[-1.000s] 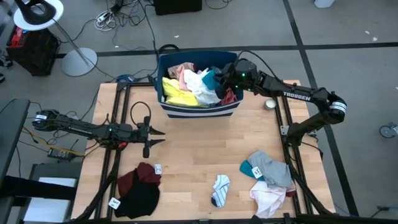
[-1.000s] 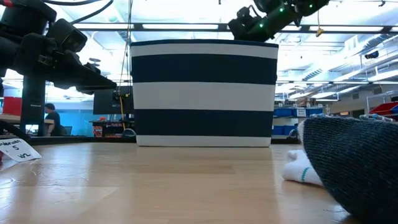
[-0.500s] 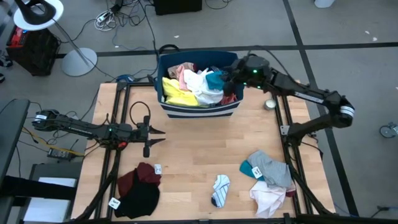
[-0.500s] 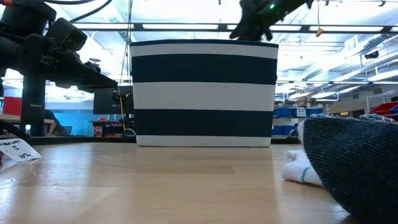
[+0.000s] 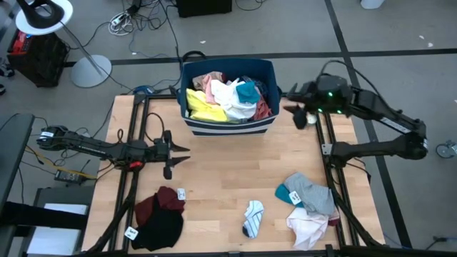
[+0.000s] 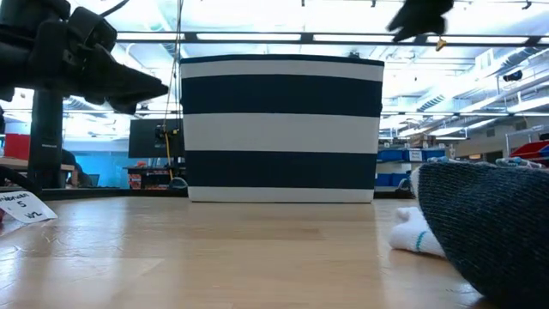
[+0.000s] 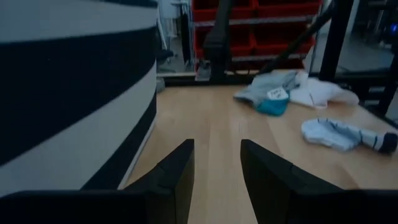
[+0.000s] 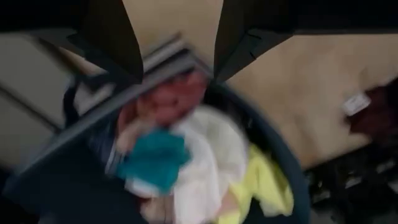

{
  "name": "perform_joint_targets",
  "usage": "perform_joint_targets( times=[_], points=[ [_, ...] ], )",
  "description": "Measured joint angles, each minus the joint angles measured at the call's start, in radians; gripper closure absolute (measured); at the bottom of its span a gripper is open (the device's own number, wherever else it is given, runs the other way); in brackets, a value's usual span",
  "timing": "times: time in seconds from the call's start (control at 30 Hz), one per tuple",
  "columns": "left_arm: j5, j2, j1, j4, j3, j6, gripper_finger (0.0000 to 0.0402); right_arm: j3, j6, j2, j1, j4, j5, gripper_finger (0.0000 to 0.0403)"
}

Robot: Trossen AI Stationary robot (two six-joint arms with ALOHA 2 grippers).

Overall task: Sort clothes
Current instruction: Put the red underwear into the blue laundry bin

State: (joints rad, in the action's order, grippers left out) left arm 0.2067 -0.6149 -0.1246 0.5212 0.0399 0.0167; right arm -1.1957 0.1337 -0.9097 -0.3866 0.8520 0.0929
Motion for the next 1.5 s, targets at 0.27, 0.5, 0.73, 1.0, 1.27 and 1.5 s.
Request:
perform_joint_targets(
  times=[0.27,0.5,0.73,1.0,1.27,1.5],
  points=[
    [0.061,0.0,0.0,0.103,0.019,-0.209,0.0265,0.185,0.21,0.185,0.159,0.081,0.005,0.0207],
    [0.059,-0.001,0.0,-0.166,0.218,-0.205,0.0265,0.487,0.405,0.351,0.297,-0.057,0.02,0.021],
    [0.05,-0.088,-0.023,-0.799,0.542,-0.324,0.0266,0.743,0.534,0.402,0.41,-0.319,0.023,0.021],
    [-0.02,-0.313,-0.18,-1.202,0.778,-0.63,0.0266,0.847,0.58,0.399,0.507,-0.533,0.067,0.021],
    [-0.024,-0.504,-0.34,-1.369,0.826,-1.154,0.0266,0.848,0.588,0.399,0.581,-0.569,0.118,0.021],
    [-0.106,-0.613,-0.418,-1.429,0.826,-1.623,0.0266,0.848,0.58,0.399,0.621,-0.568,0.159,0.021]
  ],
)
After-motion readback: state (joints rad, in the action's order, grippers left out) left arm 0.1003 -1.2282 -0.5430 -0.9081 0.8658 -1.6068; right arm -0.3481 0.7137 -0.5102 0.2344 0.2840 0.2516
